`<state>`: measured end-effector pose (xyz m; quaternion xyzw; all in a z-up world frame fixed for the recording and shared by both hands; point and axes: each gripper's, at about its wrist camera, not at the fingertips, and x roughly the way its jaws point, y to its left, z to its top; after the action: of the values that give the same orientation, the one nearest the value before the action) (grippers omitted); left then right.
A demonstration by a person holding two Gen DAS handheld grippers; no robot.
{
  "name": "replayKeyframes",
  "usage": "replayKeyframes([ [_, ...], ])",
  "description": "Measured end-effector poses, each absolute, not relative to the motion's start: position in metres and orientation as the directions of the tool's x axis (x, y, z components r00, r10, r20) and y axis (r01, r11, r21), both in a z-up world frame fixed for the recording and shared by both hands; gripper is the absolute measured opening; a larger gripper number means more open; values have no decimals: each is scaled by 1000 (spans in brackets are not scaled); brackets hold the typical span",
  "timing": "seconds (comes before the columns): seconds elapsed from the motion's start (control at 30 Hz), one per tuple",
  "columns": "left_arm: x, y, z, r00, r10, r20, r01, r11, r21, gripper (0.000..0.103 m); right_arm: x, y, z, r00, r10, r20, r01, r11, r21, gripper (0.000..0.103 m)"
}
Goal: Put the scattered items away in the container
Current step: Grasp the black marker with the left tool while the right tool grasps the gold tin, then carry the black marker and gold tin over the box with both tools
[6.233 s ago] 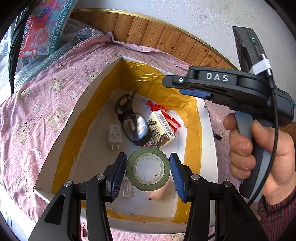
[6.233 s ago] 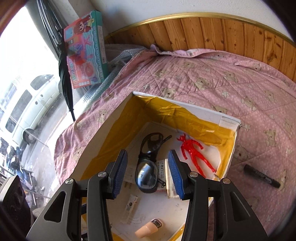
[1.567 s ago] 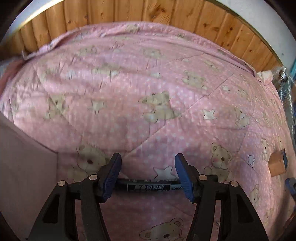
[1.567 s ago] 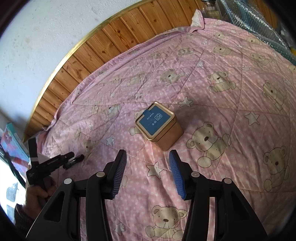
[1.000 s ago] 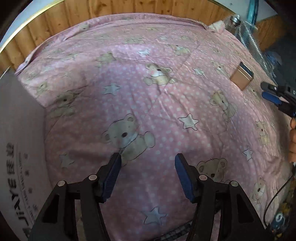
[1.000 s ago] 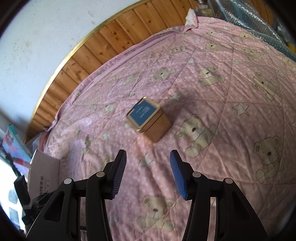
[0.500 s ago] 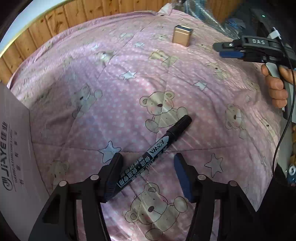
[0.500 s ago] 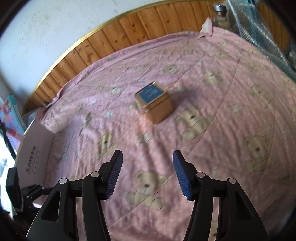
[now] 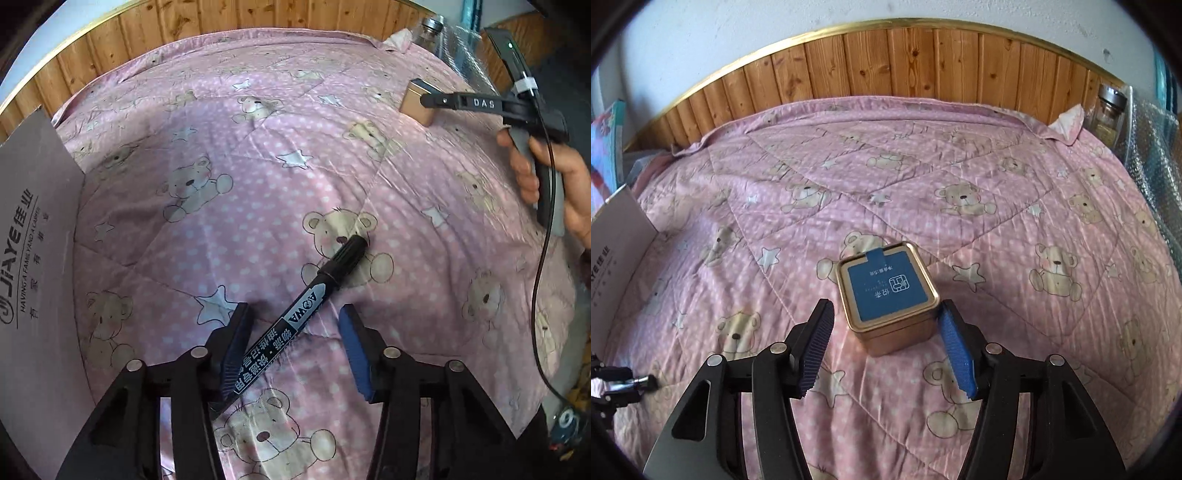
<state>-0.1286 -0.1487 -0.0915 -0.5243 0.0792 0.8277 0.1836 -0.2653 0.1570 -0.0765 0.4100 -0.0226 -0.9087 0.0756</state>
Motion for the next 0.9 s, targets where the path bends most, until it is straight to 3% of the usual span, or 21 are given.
replayKeyframes([
  [0.03, -135, -155, -90, -371, 219, -903, -320, -942, -98, 26, -266, 159, -76, -638, -170, -751, 95, -985, 143, 54],
  [0.13, -145, -181, -87, -356, 289, -889, -70, -957, -283, 25, -258, 160, -70, -608, -216, -764, 35, -968, 247, 54],
  [0.23, -142, -172, -91, -359, 249, -900, -130, -968, -216, 27, -248, 149, -71, -606, -223, -763, 44, -968, 248, 55],
  [0.33, -135, -154, -90, -389, 220, -894, -274, -955, -116, 47, -247, 142, -75, -635, -200, -746, 71, -977, 202, 56],
  [0.4, -133, -147, -93, -420, 192, -887, -303, -951, -62, 44, -249, 143, -77, -643, -203, -738, 72, -976, 206, 54],
  [0.47, -134, -147, -92, -445, 180, -877, -304, -952, -40, 21, -246, 146, -73, -640, -211, -739, 55, -972, 230, 53],
  [0.53, -136, -150, -89, -427, 196, -883, -288, -955, -72, 14, -237, 145, -64, -651, -215, -727, 56, -970, 238, 53],
  [0.9, -120, -171, -56, -447, 253, -858, -212, -962, -173, 14, -172, 122, -40, -654, -297, -696, 56, -936, 347, 53],
])
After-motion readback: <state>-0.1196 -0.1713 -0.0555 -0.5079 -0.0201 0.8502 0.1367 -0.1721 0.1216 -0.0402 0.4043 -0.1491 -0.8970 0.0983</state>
